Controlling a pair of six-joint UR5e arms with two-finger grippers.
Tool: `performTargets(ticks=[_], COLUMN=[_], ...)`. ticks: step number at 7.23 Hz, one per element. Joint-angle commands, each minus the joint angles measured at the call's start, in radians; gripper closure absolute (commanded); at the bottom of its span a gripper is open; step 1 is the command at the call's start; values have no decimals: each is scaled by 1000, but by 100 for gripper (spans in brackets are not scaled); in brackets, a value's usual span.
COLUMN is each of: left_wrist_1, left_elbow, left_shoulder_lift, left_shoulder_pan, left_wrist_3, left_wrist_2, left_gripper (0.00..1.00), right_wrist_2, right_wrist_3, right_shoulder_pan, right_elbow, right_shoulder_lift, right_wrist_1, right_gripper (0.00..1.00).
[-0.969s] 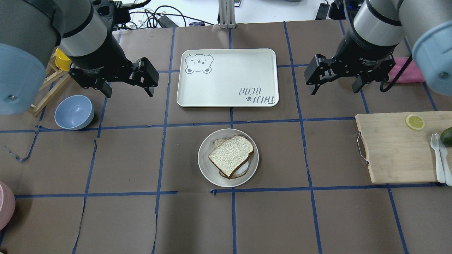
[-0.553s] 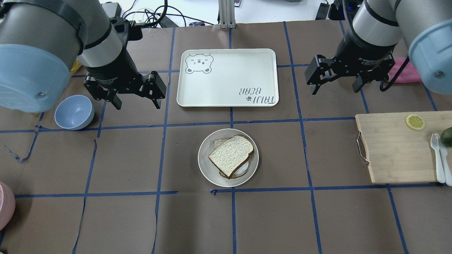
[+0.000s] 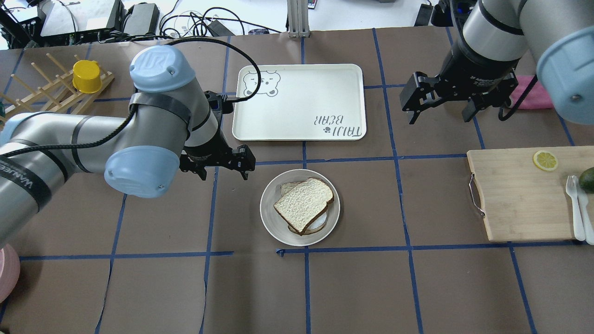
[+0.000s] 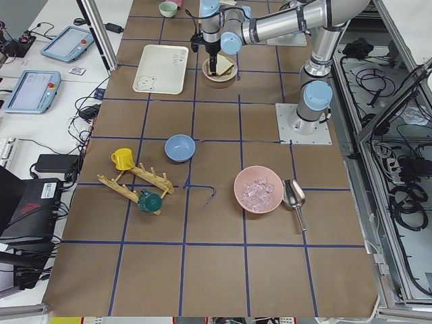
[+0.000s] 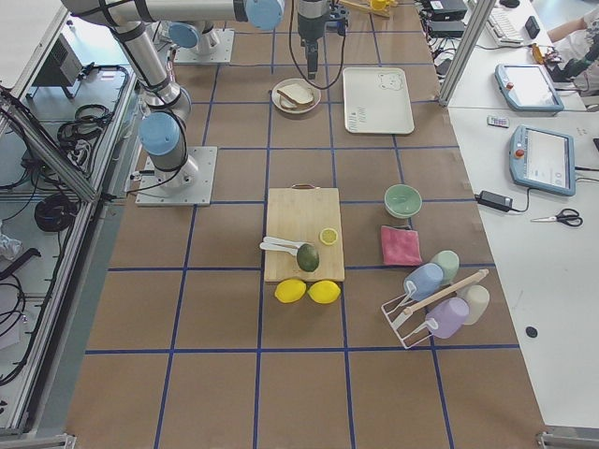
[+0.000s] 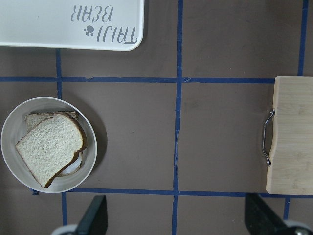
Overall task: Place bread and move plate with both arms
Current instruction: 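Lower the left gripper and grip the white plate's rim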
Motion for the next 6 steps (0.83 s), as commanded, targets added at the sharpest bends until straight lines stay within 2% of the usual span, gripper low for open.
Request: performTargets(ticks=[1,4,6], left_wrist_1=[125,127,139], left_elbow=[-63,-75,-125], left_shoulder_lift=[-57,-106,-120], left_shoulder_pan=[-19,-63,-70], left_wrist_3=[-4,-9,-15], left_wrist_2=[-3,0,-3], left_gripper=[0,0,0], right_wrist_2=[0,-12,-9], right_wrist_3=[-1,-9,-8], right_shoulder_pan=[0,0,0], right_elbow=[3,3,3], right_shoulder_lift=[0,1,3], right_wrist_1=[0,0,2], right_gripper=[0,0,0])
